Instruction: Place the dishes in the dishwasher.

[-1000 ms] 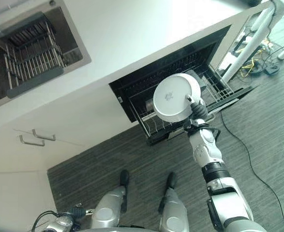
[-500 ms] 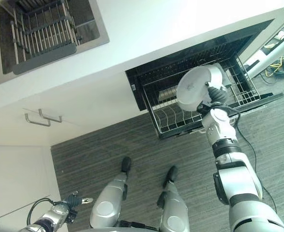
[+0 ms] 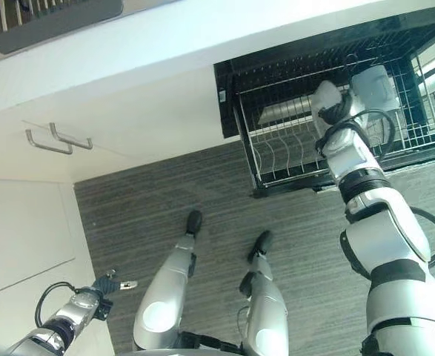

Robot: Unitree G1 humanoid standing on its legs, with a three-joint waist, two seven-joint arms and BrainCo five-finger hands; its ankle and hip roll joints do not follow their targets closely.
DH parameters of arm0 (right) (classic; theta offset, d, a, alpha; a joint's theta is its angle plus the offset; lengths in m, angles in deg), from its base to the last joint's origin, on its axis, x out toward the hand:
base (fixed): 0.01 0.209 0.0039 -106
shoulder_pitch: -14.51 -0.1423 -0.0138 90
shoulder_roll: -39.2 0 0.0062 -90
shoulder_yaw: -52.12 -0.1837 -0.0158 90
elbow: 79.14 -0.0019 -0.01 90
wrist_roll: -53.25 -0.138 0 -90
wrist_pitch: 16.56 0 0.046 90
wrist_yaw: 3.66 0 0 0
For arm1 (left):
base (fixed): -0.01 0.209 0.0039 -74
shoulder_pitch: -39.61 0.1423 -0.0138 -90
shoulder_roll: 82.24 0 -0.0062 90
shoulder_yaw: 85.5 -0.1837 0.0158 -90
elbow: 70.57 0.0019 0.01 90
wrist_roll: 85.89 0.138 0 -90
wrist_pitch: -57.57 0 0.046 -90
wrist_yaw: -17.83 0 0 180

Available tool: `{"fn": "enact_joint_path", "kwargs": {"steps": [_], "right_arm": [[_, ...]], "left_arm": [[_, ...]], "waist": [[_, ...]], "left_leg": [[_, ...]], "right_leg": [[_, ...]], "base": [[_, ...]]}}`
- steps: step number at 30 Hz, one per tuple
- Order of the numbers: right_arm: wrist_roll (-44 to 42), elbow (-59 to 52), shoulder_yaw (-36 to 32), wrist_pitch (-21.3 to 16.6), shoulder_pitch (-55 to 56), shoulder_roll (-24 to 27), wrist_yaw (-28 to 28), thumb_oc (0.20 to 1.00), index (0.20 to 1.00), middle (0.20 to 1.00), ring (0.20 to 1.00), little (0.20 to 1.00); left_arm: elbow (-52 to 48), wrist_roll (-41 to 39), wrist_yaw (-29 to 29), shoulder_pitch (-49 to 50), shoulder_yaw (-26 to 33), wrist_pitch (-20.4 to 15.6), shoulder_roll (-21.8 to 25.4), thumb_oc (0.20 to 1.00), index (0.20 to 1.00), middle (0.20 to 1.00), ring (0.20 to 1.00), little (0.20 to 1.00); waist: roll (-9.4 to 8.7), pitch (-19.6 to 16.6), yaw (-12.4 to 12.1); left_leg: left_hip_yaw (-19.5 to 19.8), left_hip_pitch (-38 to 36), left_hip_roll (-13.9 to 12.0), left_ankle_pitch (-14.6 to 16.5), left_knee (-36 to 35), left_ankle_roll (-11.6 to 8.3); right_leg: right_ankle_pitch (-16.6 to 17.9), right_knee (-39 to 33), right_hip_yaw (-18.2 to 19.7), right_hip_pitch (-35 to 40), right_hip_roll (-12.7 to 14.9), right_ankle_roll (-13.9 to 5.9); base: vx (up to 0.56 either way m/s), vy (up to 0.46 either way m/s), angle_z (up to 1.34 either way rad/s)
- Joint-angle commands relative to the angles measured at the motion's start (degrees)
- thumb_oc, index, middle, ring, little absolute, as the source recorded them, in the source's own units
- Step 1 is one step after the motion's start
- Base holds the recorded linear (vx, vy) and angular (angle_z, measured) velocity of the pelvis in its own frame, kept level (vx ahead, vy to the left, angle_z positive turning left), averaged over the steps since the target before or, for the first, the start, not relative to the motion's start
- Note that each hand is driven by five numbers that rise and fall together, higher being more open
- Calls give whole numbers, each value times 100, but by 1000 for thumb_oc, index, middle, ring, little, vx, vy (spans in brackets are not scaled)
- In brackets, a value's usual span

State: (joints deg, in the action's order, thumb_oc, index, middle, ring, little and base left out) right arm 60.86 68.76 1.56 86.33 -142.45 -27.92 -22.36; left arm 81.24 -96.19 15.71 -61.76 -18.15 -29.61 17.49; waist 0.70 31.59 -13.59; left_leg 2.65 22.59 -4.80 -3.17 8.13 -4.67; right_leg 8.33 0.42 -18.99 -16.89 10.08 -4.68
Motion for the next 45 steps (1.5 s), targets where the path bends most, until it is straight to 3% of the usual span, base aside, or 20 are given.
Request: {"fn": "enact_joint_path", "kwargs": {"steps": [1, 11, 13, 17, 22, 30, 31, 34, 35, 36, 38, 39, 41, 42, 45], "right_arm": [[1027, -298, 498, -7, -549, 564, 24, 200, 200, 200, 200, 200], [2169, 343, 1145, 734, -977, 237, -188, 200, 200, 200, 200, 200], [2236, 511, 1088, 973, -974, 136, -360, 200, 200, 200, 200, 200], [3213, 698, 1100, 1587, -967, 17, -632, 200, 200, 200, 200, 200], [3013, 886, 1105, 2126, -935, 81, -930, 200, 200, 200, 200, 200], [2685, 1056, 1124, 2255, -1086, 264, -1086, 200, 200, 200, 200, 200], [2574, 1050, 1119, 2230, -1096, 271, -1107, 1000, 1000, 1000, 1000, 1000], [1233, 1097, 871, 1686, -1021, 159, -1467, 1000, 1000, 1000, 1000, 1000], [309, 1067, 652, 1233, -933, 95, -1708, 1000, 1000, 1000, 1000, 1000], [-1448, 906, 197, -186, -786, -82, -2060, 1000, 1000, 1000, 1000, 1000], [-2049, 514, -488, -1272, -500, -393, -2506, 1000, 1000, 1000, 1000, 1000], [-2708, 232, -1067, -2102, -213, -670, -2506, 1000, 1000, 1000, 1000, 1000], [-3512, -13, -1495, -2892, 12, -963, -2275, 1000, 1000, 1000, 1000, 1000], [-3408, -156, -1661, -2960, 116, -1073, -2206, 1000, 1000, 1000, 1000, 1000], [-4909, -854, -2161, -3601, 449, -1616, -1415, 1000, 1000, 1000, 1000, 1000]], "left_arm": [[-38, -270, -6, 358, -235, 131, 374, 1000, 1000, 1000, 1000, 1000], [-352, -435, 4, 282, -395, 100, 442, 1000, 1000, 1000, 1000, 1000], [-371, -488, -23, 271, -433, 78, 436, 1000, 1000, 1000, 1000, 1000], [-550, -592, -76, 302, -443, 114, 443, 1000, 1000, 1000, 1000, 1000], [-728, -708, -91, 518, -479, -3, 365, 1000, 1000, 1000, 1000, 1000], [-1092, -629, -128, 883, -600, -186, 437, 1000, 1000, 1000, 1000, 1000], [-1111, -606, -122, 898, -595, -184, 441, 1000, 1000, 1000, 1000, 1000], [-1093, -573, -5, 908, -647, -174, 408, 1000, 1000, 1000, 1000, 1000], [-1104, -572, -12, 910, -666, -182, 384, 1000, 1000, 1000, 1000, 1000], [-1089, -606, -50, 926, -701, -226, 305, 1000, 1000, 1000, 1000, 1000], [-1015, -616, -75, 983, -704, -282, 193, 1000, 1000, 1000, 1000, 1000], [-895, -584, -65, 1012, -675, -304, 42, 1000, 1000, 1000, 1000, 1000], [-819, -580, -93, 992, -732, -330, -110, 1000, 1000, 1000, 1000, 1000], [-813, -550, -122, 996, -721, -331, -178, 1000, 1000, 1000, 1000, 1000], [-774, -600, -265, 925, -769, -278, -412, 1000, 1000, 1000, 1000, 1000]], "waist": [[-2, -180, -79], [44, -180, -247], [59, -180, -274], [81, -180, -311], [238, -180, -295], [419, -180, -385], [425, -180, -390], [487, -180, -379], [513, -180, -365], [565, -180, -332], [575, -180, -270], [555, -180, -211], [546, -180, -167], [552, -180, -154], [569, -180, -68]], "left_leg": [[-69, 555, -62, -139, 382, 126], [16, 1423, 40, -189, 546, 168], [36, 1594, 65, -164, 640, 189], [69, 2003, 74, -99, 838, 230], [50, 2336, 87, -90, 900, 255], [75, 2551, 138, 151, 1091, 231], [83, 2585, 144, 164, 1119, 230], [71, 2654, 180, 186, 1164, 241], [61, 2662, 188, 191, 1166, 245], [32, 2628, 185, 203, 1146, 247], [-21, 2557, 173, 251, 1150, 227], [-92, 2491, 164, 276, 1138, 207], [-154, 2447, 159, 299, 1146, 204], [-175, 2424, 159, 326, 1155, 205], [-297, 2252, 137, 403, 1225, 195]], "right_leg": [[-368, 882, 414, -87, 523, -494], [-306, 1036, 347, -852, 564, -503], [-302, 1127, 354, -1021, 585, -501], [-279, 1313, 365, -1405, 597, -496], [-216, 1410, 426, -1823, 628, -491], [-277, 1592, 490, -2096, 699, -518], [-275, 1601, 494, -2130, 707, -516], [-275, 1621, 533, -2224, 712, -495], [-271, 1629, 549, -2252, 716, -483], [-274, 1633, 592, -2269, 725, -452], [-313, 1660, 648, -2236, 728, -414], [-317, 1642, 665, -2183, 729, -397], [-323, 1645, 674, -2168, 729, -382], [-338, 1662, 678, -2162, 731, -372], [-444, 1820, 712, -2109, 753, -324]], "base": [[-50, 16, 2], [-43, 41, 5], [-39, 75, 5], [-37, 61, 11], [-47, 129, 7], [11, 58, 5], [-10, 41, 3], [-17, 60, -1], [-14, 95, -6], [-8, 104, -6], [-12, 103, -7], [-24, 76, -11], [-23, 54, -17], [-15, 47, -13], [1, 27, -7]]}}
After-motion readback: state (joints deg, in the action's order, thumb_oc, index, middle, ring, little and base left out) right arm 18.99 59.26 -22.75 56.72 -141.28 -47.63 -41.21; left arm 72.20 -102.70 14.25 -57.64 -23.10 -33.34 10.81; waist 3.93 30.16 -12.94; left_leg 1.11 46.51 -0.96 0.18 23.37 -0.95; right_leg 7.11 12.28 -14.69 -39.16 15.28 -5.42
